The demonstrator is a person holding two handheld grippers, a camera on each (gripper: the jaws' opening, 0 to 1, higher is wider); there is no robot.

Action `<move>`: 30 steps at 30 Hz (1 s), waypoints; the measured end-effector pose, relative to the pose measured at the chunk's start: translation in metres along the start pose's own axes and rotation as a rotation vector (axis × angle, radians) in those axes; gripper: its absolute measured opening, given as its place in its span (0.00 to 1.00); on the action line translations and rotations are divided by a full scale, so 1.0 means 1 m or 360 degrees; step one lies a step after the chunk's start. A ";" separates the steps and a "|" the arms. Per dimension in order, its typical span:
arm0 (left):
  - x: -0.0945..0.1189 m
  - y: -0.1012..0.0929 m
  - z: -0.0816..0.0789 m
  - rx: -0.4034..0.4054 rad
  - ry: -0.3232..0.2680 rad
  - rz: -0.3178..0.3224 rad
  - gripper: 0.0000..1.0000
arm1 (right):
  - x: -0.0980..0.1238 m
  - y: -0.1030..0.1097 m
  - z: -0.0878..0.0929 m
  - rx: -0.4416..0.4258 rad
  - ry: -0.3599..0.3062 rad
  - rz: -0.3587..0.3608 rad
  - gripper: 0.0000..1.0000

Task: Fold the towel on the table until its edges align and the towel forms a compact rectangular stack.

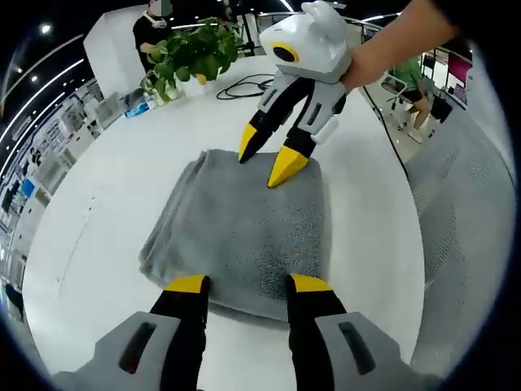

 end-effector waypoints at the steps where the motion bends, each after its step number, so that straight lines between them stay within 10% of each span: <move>1: -0.003 0.000 0.001 -0.0005 0.0015 0.0002 0.41 | -0.001 0.001 0.001 -0.0004 -0.0003 0.0003 0.31; 30: 0.007 0.010 0.005 -0.0021 0.0109 -0.0158 0.34 | 0.006 0.004 0.001 -0.0050 0.0059 0.0089 0.32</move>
Point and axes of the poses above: the point that each gripper's makers call its tool centre point, and the gripper's own axes: x roughly backward along the fingers, y roughly to its left, z roughly out of its underside, the point moved 9 cm from there along x, roughly backward along the fingers, and after that the axes turned 4 degrees about -y, right-handed, at the moved point
